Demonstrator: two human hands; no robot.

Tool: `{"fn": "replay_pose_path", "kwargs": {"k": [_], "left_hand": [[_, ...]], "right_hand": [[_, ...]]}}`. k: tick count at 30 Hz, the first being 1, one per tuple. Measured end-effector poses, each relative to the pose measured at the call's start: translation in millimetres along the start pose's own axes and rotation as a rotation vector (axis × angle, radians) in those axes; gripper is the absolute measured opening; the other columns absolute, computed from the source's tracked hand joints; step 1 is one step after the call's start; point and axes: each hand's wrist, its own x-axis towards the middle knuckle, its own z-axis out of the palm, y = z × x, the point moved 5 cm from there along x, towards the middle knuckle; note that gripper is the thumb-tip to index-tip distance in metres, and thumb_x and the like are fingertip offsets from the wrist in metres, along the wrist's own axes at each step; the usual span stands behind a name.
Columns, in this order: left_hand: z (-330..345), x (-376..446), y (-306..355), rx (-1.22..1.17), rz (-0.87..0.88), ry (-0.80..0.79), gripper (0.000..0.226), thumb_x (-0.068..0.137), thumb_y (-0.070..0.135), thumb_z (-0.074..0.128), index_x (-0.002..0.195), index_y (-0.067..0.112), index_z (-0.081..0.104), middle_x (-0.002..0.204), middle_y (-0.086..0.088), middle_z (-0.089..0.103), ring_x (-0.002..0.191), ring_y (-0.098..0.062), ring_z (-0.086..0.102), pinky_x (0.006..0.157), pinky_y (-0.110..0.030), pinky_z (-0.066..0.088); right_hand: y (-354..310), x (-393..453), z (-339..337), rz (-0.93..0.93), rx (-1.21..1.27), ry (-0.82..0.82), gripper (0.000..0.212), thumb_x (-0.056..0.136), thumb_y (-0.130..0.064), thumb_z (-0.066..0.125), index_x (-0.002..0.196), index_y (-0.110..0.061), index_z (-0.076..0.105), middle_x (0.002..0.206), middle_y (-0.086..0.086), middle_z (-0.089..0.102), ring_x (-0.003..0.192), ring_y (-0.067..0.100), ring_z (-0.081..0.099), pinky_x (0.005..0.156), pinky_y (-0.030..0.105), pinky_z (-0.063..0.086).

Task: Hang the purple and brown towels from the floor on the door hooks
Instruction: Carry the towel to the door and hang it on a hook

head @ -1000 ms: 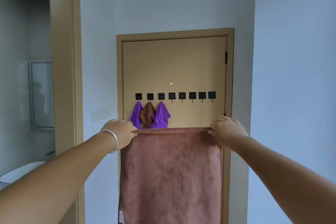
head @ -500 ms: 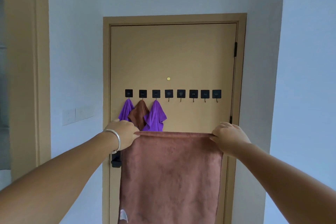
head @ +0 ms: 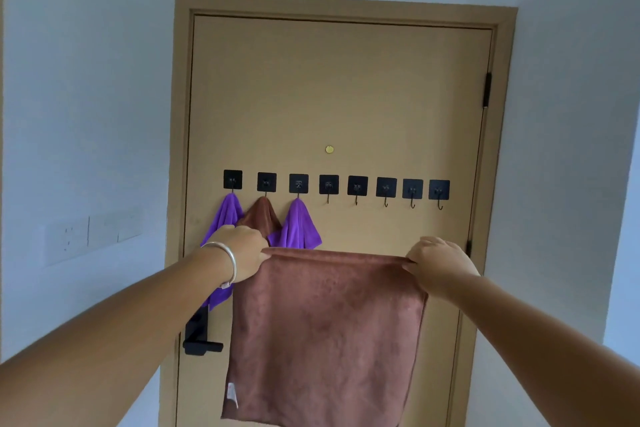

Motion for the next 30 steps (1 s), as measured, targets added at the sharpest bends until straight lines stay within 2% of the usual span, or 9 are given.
{"fn": "replay_pose_path", "kwargs": {"k": [7, 12, 14, 18, 22, 24, 26, 28, 30], "left_hand": [[39.5, 61.3, -21.1, -0.073, -0.020, -0.010, 0.030, 0.101, 0.035, 0.038, 0.101, 0.023, 0.066, 0.099, 0.004, 0.064, 0.093, -0.017, 0.059, 0.091, -0.035, 0.049], [62.9, 109.3, -34.9, -0.119, -0.050, 0.015, 0.031, 0.100, 0.034, 0.040, 0.097, 0.022, 0.069, 0.097, 0.004, 0.067, 0.091, -0.018, 0.062, 0.088, -0.035, 0.051], [69.0, 131.6, -39.2, -0.129, -0.041, 0.040, 0.029, 0.099, 0.031, 0.041, 0.098, 0.022, 0.069, 0.100, 0.005, 0.068, 0.094, -0.017, 0.062, 0.088, -0.035, 0.050], [75.6, 179.6, -44.3, -0.152, 0.006, 0.151, 0.028, 0.099, 0.020, 0.042, 0.109, 0.023, 0.068, 0.115, 0.010, 0.063, 0.105, -0.015, 0.058, 0.090, -0.035, 0.049], [79.7, 227.8, -46.9, -0.114, 0.050, 0.222, 0.028, 0.094, 0.008, 0.039, 0.092, 0.028, 0.060, 0.096, 0.010, 0.063, 0.085, -0.015, 0.058, 0.071, -0.027, 0.045], [80.4, 249.9, -47.9, -0.143, 0.061, 0.285, 0.040, 0.089, 0.002, 0.040, 0.104, 0.037, 0.052, 0.095, 0.013, 0.062, 0.081, -0.015, 0.058, 0.068, -0.026, 0.042], [84.9, 269.7, -46.5, -0.102, 0.129, 0.331, 0.053, 0.081, -0.005, 0.042, 0.116, 0.035, 0.045, 0.102, 0.015, 0.057, 0.083, -0.017, 0.058, 0.066, -0.029, 0.042], [91.0, 285.3, -42.7, -0.031, 0.238, 0.386, 0.054, 0.075, -0.007, 0.046, 0.113, 0.032, 0.046, 0.102, 0.012, 0.051, 0.079, -0.020, 0.057, 0.060, -0.031, 0.042], [96.6, 296.6, -43.3, -0.037, 0.254, 0.389, 0.043, 0.076, 0.000, 0.051, 0.099, 0.036, 0.045, 0.095, 0.017, 0.045, 0.072, -0.020, 0.052, 0.054, -0.028, 0.040]], "right_hand": [[-5.4, 62.3, 39.3, 0.016, 0.058, 0.000, 0.033, 0.100, -0.040, 0.040, 0.108, -0.025, 0.068, 0.105, -0.007, 0.058, 0.103, 0.012, 0.050, 0.090, 0.030, 0.041], [-5.9, 117.5, 64.7, 0.037, 0.150, 0.039, 0.025, 0.099, -0.031, 0.046, 0.089, -0.020, 0.066, 0.091, -0.005, 0.054, 0.084, 0.015, 0.053, 0.071, 0.026, 0.038], [-4.1, 142.2, 73.1, 0.052, 0.190, 0.056, 0.027, 0.099, -0.028, 0.046, 0.084, -0.019, 0.067, 0.089, -0.003, 0.058, 0.078, 0.016, 0.056, 0.064, 0.026, 0.042], [4.7, 193.2, 83.8, 0.033, 0.222, 0.124, 0.026, 0.099, -0.021, 0.044, 0.088, -0.020, 0.068, 0.091, -0.002, 0.062, 0.078, 0.017, 0.058, 0.064, 0.028, 0.050], [15.9, 238.5, 90.4, -0.001, 0.270, 0.188, 0.027, 0.096, -0.013, 0.042, 0.092, -0.023, 0.067, 0.094, -0.003, 0.061, 0.081, 0.019, 0.058, 0.068, 0.033, 0.051], [23.3, 257.8, 93.4, -0.002, 0.312, 0.227, 0.029, 0.091, -0.006, 0.038, 0.089, -0.027, 0.057, 0.085, -0.007, 0.057, 0.074, 0.017, 0.053, 0.056, 0.028, 0.040], [25.8, 275.5, 97.0, -0.077, 0.236, 0.241, 0.026, 0.083, 0.001, 0.036, 0.082, -0.025, 0.038, 0.078, -0.008, 0.046, 0.072, 0.018, 0.045, 0.051, 0.029, 0.025], [22.5, 291.5, 103.0, -0.246, 0.090, 0.228, 0.028, 0.081, 0.003, 0.038, 0.083, -0.024, 0.032, 0.085, -0.007, 0.043, 0.083, 0.019, 0.043, 0.056, 0.030, 0.025], [20.9, 307.8, 108.6, -0.350, -0.018, 0.217, 0.029, 0.086, 0.001, 0.039, 0.094, -0.027, 0.045, 0.104, -0.005, 0.048, 0.098, 0.020, 0.045, 0.066, 0.029, 0.034]]}}
